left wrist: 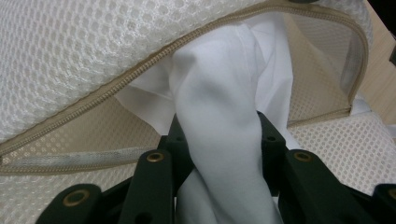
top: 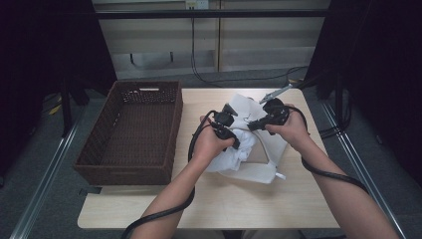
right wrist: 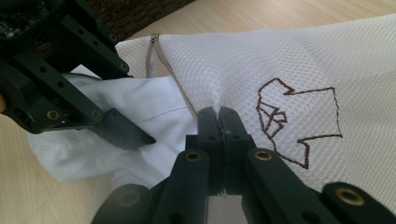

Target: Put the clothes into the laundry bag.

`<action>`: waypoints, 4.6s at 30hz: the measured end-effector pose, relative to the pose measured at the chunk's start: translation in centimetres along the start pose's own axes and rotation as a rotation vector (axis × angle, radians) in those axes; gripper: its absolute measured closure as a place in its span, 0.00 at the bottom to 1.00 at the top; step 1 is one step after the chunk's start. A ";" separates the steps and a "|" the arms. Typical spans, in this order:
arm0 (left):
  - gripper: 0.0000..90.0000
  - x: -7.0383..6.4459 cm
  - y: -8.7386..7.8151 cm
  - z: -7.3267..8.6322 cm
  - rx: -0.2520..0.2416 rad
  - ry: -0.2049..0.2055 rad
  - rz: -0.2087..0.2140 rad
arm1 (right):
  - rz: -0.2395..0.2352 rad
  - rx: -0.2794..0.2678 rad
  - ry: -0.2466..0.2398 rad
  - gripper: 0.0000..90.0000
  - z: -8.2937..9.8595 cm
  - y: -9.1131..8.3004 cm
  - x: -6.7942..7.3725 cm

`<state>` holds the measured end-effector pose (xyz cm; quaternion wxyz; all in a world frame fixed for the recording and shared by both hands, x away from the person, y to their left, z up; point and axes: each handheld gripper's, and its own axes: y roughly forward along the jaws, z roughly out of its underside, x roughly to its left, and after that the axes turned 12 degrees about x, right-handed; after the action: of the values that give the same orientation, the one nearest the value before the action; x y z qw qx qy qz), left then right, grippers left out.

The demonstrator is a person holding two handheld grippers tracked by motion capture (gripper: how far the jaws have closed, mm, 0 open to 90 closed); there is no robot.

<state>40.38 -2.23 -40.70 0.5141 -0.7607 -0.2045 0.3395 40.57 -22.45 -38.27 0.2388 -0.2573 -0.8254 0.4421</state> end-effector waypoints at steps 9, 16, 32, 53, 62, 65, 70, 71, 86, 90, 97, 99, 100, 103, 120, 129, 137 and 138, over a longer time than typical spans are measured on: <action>0.74 0.1 0.1 -0.2 0.008 0.005 0.003 | 0.002 0.004 -0.004 1.00 -0.1 0.1 0.2; 0.74 0.1 0.2 -0.4 0.003 -0.005 0.006 | 0.003 0.001 -0.006 1.00 -0.1 0.1 0.3; 0.73 0.3 0.3 -0.9 -0.006 -0.017 0.000 | -0.004 0.004 -0.010 1.00 -0.1 0.0 0.4; 0.73 0.4 0.4 -1.3 -0.044 -0.034 0.004 | -0.012 0.000 -0.011 1.00 -0.1 0.0 0.5; 0.72 0.2 0.7 -1.5 -0.075 -0.059 -0.006 | -0.012 0.001 -0.017 1.00 -0.2 0.0 0.6; 0.71 0.2 0.7 -1.6 -0.080 -0.062 -0.014 | -0.010 0.002 -0.022 1.00 -0.2 0.0 0.6; 0.70 0.2 0.9 -1.6 -0.102 -0.060 -0.025 | -0.011 0.000 -0.024 1.00 -0.2 -0.2 0.7; 0.69 0.2 1.0 -1.6 -0.105 -0.062 -0.036 | -0.012 0.000 -0.024 1.00 -0.2 -0.2 0.7; 0.36 0.6 0.4 -1.1 -0.079 -0.042 -0.038 | -0.011 0.002 -0.016 1.00 -0.2 -0.1 0.6; 0.29 0.6 0.2 -0.8 -0.072 -0.026 -0.042 | -0.014 0.001 -0.011 1.00 -0.2 0.0 0.6; 0.21 0.3 0.2 -0.1 -0.017 -0.014 -0.055 | -0.009 0.010 -0.014 1.00 -0.1 0.2 0.7; 0.19 0.4 0.1 0.2 -0.011 -0.011 -0.060 | -0.010 0.014 -0.014 1.00 0.0 0.2 0.6; 0.18 0.4 0.0 0.3 -0.007 -0.009 -0.056 | -0.012 0.013 -0.015 1.00 0.1 0.2 0.5; 0.17 0.5 0.0 0.8 -0.009 -0.013 -0.062 | -0.008 0.012 -0.006 1.00 0.2 0.2 0.4; 0.10 0.6 1.6 2.8 0.043 -0.020 -0.056 | -0.007 0.016 -0.014 1.00 0.3 0.3 0.6; 0.13 0.5 3.2 3.6 0.055 -0.009 -0.069 | -0.010 0.021 -0.017 1.00 0.3 0.5 0.7; 0.36 0.8 3.5 3.8 0.048 -0.026 -0.080 | -0.009 0.017 -0.014 1.00 0.3 0.5 0.7; 0.40 0.8 3.5 3.8 0.054 -0.033 -0.074 | -0.011 0.014 -0.014 1.00 0.3 0.5 0.7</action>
<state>37.99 -0.65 -45.10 0.5433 -0.7328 -0.2318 0.3379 40.00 -21.98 -38.69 0.2375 -0.2480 -0.8254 0.4482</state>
